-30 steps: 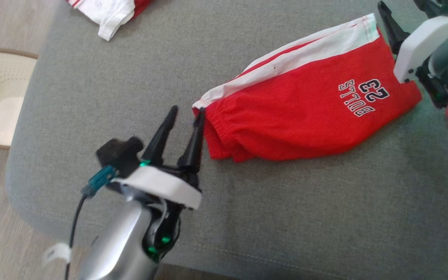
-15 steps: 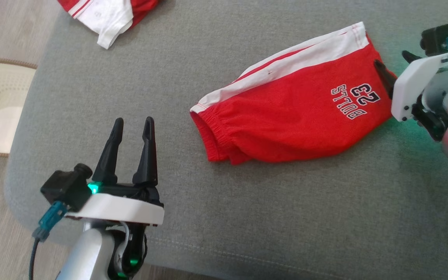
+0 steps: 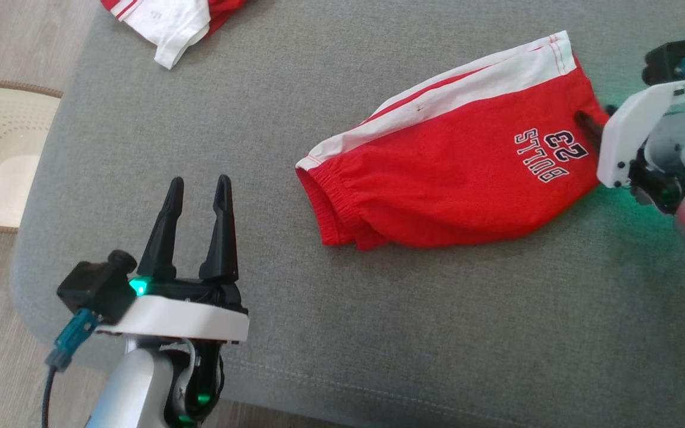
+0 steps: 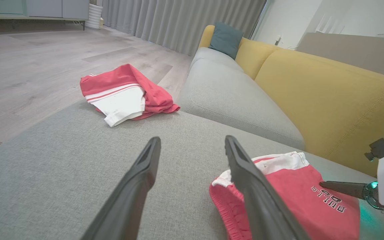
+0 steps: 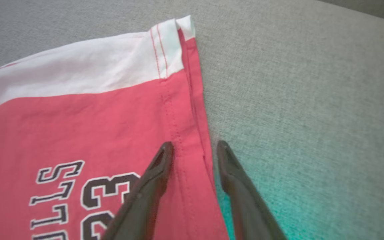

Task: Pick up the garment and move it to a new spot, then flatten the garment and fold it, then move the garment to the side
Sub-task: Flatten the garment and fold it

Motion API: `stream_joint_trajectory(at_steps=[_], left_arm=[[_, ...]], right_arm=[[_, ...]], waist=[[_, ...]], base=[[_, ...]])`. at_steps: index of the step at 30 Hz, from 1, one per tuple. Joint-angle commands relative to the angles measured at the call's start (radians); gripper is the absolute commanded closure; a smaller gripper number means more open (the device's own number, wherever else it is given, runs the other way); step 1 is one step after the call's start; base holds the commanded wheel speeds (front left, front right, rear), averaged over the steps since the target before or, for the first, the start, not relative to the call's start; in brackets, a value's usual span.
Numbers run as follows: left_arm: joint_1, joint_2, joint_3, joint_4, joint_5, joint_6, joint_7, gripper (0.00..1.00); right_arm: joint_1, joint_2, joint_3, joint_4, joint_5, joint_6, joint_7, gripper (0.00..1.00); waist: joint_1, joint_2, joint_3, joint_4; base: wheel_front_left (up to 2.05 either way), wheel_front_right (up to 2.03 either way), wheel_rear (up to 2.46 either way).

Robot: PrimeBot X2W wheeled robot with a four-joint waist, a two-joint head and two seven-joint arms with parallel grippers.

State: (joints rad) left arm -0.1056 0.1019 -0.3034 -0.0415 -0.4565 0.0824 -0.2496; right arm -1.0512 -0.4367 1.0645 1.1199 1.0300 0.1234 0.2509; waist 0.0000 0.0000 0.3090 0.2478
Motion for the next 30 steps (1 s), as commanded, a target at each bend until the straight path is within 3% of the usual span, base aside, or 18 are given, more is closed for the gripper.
stream_joint_trajectory(at_steps=[1,2,3,4,13,23,30], left_arm=[[-0.009,0.005,0.045,-0.033,0.011,-0.004,-0.012,0.00],[-0.009,0.004,0.047,-0.033,0.012,-0.006,-0.012,0.00],[-0.010,0.002,0.049,-0.032,0.014,-0.007,-0.012,0.00],[-0.010,0.001,0.051,-0.032,0.015,-0.008,-0.012,0.00],[-0.018,0.004,0.069,-0.033,0.044,-0.029,-0.012,0.00],[-0.028,0.021,0.114,-0.028,0.099,-0.034,-0.012,0.00],[-0.024,0.023,0.122,-0.016,0.111,-0.037,-0.012,0.00]], right_arm=[[0.038,-0.005,0.014,-0.019,0.010,0.007,0.014,0.57],[0.038,-0.007,0.017,-0.026,0.016,0.007,0.018,0.66],[0.038,-0.008,0.020,-0.031,0.020,0.007,0.020,0.88],[0.039,-0.009,0.022,-0.035,0.025,0.007,0.021,1.00],[0.043,0.003,0.008,-0.048,0.071,0.007,-0.057,1.00],[0.106,0.010,-0.013,-0.080,0.114,0.007,-0.216,1.00],[0.126,0.052,-0.017,-0.049,0.109,0.007,-0.270,1.00]], waist=[[0.0000,0.0000,-0.001,-0.003],[0.0000,0.0000,-0.001,-0.005],[0.0000,0.0000,-0.001,-0.007],[0.0000,0.0000,-0.001,-0.009],[0.0000,0.0000,-0.020,-0.065],[0.0000,0.0000,-0.049,-0.236],[0.0000,0.0000,-0.055,-0.325]], base=[[0.00,0.00,0.00],[0.00,0.00,0.00],[0.00,0.00,0.00],[0.00,0.00,0.00],[0.00,0.00,0.00],[0.00,0.00,0.00],[0.00,0.00,0.00]])
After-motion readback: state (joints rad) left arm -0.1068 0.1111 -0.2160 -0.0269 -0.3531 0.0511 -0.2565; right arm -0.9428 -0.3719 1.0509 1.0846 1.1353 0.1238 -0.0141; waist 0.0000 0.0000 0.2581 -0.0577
